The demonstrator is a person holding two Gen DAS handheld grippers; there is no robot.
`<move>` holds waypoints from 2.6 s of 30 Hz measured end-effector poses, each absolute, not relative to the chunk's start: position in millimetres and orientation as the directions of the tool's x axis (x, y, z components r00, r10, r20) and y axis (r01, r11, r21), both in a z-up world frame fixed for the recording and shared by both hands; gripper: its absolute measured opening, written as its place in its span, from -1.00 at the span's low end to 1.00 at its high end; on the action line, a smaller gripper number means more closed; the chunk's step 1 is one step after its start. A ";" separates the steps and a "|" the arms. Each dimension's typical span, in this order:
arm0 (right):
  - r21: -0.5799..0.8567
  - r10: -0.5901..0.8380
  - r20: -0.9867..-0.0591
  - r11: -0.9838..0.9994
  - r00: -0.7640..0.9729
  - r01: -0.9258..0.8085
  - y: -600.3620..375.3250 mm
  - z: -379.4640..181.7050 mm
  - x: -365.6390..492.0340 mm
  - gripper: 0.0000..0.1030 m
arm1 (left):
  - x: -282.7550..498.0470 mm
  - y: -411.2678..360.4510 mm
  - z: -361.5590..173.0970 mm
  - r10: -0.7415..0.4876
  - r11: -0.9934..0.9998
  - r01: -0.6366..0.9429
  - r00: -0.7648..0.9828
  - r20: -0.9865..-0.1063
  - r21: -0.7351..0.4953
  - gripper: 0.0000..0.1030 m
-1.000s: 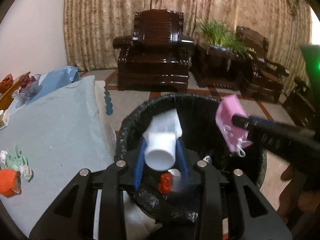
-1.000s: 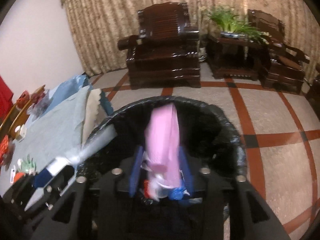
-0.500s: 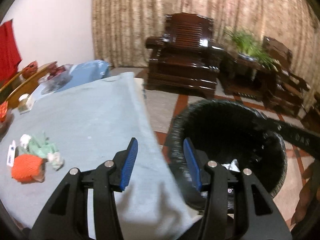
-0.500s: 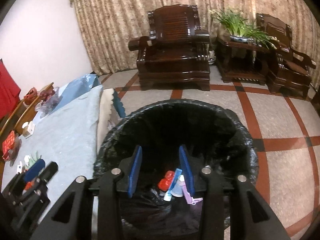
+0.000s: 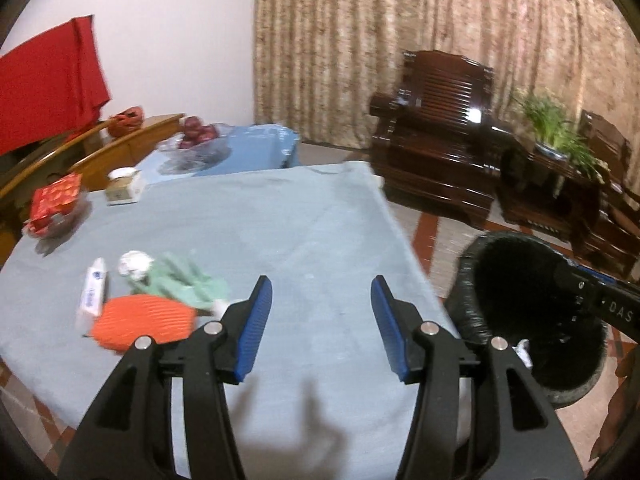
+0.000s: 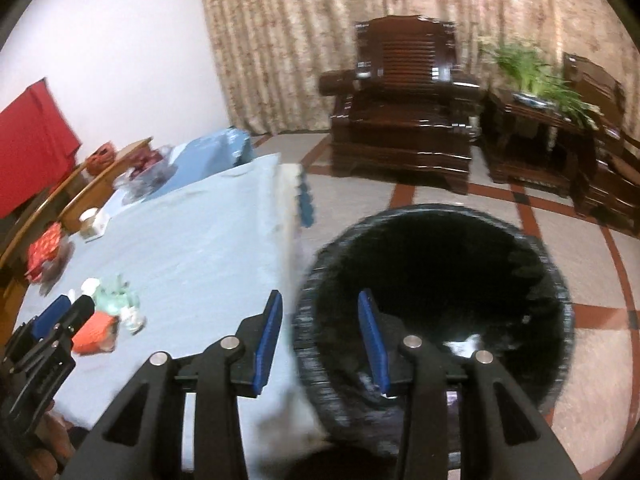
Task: Collect trash
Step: 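Move both tools back to the table toward the white box and orange net, then grasp the white alcohol-pad box with the left tool while the right tool grasps the orange net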
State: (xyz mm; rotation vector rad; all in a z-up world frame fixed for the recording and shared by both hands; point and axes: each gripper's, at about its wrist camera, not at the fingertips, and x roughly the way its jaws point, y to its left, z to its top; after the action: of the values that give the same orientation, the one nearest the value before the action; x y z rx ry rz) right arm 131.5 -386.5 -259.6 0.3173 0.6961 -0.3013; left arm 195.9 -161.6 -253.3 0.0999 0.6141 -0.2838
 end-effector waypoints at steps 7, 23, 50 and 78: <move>0.166 -0.045 -0.663 0.965 0.747 0.205 -299.5 -259.1 168.7 -0.23 | 207.4 -53.6 -257.0 -0.073 0.992 0.116 0.826 -0.560 0.042 0.16; 0.127 0.138 -0.692 0.990 0.709 -0.069 -153.3 -280.3 242.8 -0.22 | 254.5 101.2 -310.8 0.133 0.991 -0.119 0.802 -0.582 0.063 0.19; 0.155 0.202 -0.751 0.979 0.629 -0.129 -104.7 -328.8 294.3 -0.22 | 303.3 120.1 -347.2 0.064 0.995 -0.096 0.762 -0.645 -0.015 -0.31; 0.154 0.237 -0.762 0.970 0.603 -0.188 -65.2 -346.8 302.8 0.13 | 272.5 148.1 -330.4 0.121 0.987 -0.159 0.779 -0.615 -0.008 -0.46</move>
State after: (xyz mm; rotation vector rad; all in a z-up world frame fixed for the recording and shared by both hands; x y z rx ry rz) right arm 302.8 -65.2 -346.8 0.0598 0.8908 0.2462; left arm 272.5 148.1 -330.4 -0.0605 0.6600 0.1512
